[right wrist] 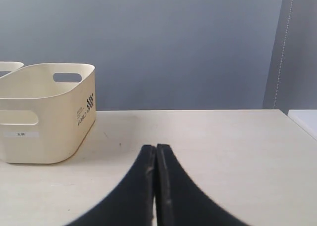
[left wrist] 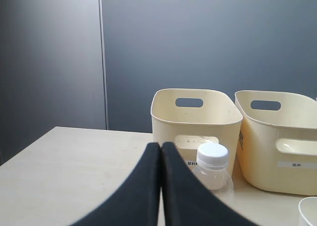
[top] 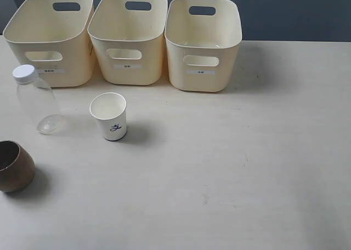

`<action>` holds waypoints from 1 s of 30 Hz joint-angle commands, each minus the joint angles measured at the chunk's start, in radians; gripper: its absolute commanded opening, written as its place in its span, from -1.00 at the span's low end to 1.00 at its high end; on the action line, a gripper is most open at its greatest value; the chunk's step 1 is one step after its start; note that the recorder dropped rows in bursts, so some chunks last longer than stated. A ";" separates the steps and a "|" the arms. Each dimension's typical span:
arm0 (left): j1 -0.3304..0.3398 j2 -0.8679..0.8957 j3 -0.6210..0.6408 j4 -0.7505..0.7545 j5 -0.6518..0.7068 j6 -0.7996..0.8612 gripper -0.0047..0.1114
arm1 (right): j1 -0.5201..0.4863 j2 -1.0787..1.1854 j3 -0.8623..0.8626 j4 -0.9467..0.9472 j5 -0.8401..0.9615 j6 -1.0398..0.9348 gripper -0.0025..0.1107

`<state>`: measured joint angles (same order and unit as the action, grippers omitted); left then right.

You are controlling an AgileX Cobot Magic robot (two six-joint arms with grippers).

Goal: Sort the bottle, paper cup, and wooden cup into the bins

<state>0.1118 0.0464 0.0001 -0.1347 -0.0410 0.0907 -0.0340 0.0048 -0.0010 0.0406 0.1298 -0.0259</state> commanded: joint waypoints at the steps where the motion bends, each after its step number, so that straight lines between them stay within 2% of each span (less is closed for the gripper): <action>1: -0.004 -0.004 0.000 -0.002 -0.012 -0.002 -0.92 | 0.005 -0.005 0.001 0.003 -0.011 0.000 -0.97; 4: -0.004 -0.004 0.000 -0.002 -0.012 -0.002 -0.92 | 0.005 -0.005 0.001 0.054 -0.040 0.020 -0.97; 8: -0.004 -0.004 0.000 -0.059 -0.012 -0.004 -0.92 | 0.005 -0.005 0.001 0.335 -0.110 0.134 -0.97; 14: -0.004 -0.004 0.000 -0.226 -0.012 -0.004 -0.92 | 0.005 -0.005 0.001 0.693 -0.166 0.142 -0.97; 16: -0.004 -0.004 0.000 -0.333 -0.012 -0.004 -0.92 | 0.005 -0.005 0.001 0.780 -0.171 0.142 -0.97; 19: -0.004 -0.004 0.000 -0.421 -0.012 -0.004 -0.92 | 0.005 -0.005 0.001 0.830 -0.171 0.142 -0.97; 30: -0.004 -0.004 0.000 -0.426 -0.012 -0.004 -0.92 | 0.005 -0.005 0.001 1.020 -0.119 0.142 -0.97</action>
<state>0.1118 0.0464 0.0001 -0.5452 -0.0410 0.0880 -0.0340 0.0048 -0.0010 1.0395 -0.0073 0.1197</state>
